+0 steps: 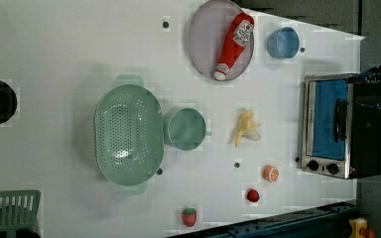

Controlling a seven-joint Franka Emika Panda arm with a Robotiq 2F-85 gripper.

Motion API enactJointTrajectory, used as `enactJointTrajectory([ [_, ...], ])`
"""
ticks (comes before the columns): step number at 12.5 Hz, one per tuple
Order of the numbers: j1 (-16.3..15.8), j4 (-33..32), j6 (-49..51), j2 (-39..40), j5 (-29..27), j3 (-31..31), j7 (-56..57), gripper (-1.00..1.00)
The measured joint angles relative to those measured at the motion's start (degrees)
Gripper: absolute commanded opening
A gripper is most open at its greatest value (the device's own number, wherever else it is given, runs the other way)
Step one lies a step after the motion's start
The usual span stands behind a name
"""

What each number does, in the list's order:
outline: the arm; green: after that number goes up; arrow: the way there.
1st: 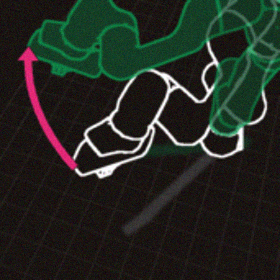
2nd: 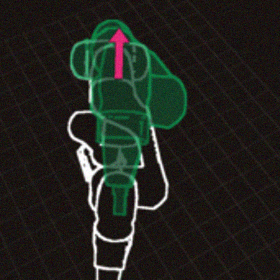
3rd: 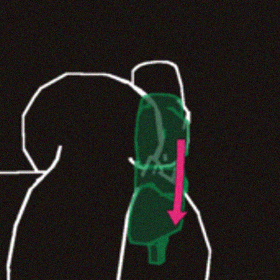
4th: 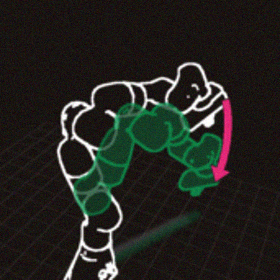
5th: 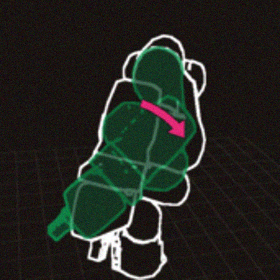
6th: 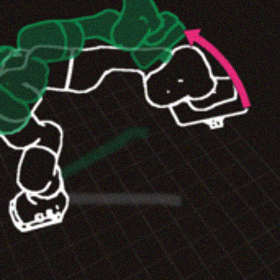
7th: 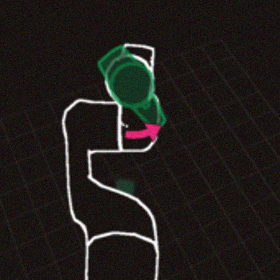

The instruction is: Pick Banana and place it in mug.

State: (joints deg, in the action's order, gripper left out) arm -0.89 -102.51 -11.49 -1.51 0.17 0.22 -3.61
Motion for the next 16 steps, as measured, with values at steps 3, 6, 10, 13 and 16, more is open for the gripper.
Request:
enactJointTrajectory([
  [3,0.6,-12.3,8.9,-13.7,1.7,-2.4,-0.7,0.99],
  [6,1.5,-11.5,8.8,-21.0,1.9,-3.8,-1.2,1.00],
  [10,1.9,-15.9,-3.9,-19.6,1.9,-2.8,-0.6,1.00],
  [13,0.2,-24.1,-14.1,-12.6,1.8,-3.7,6.6,1.00],
  [16,0.8,-31.2,-21.7,-3.6,1.3,-2.5,17.7,1.00],
])
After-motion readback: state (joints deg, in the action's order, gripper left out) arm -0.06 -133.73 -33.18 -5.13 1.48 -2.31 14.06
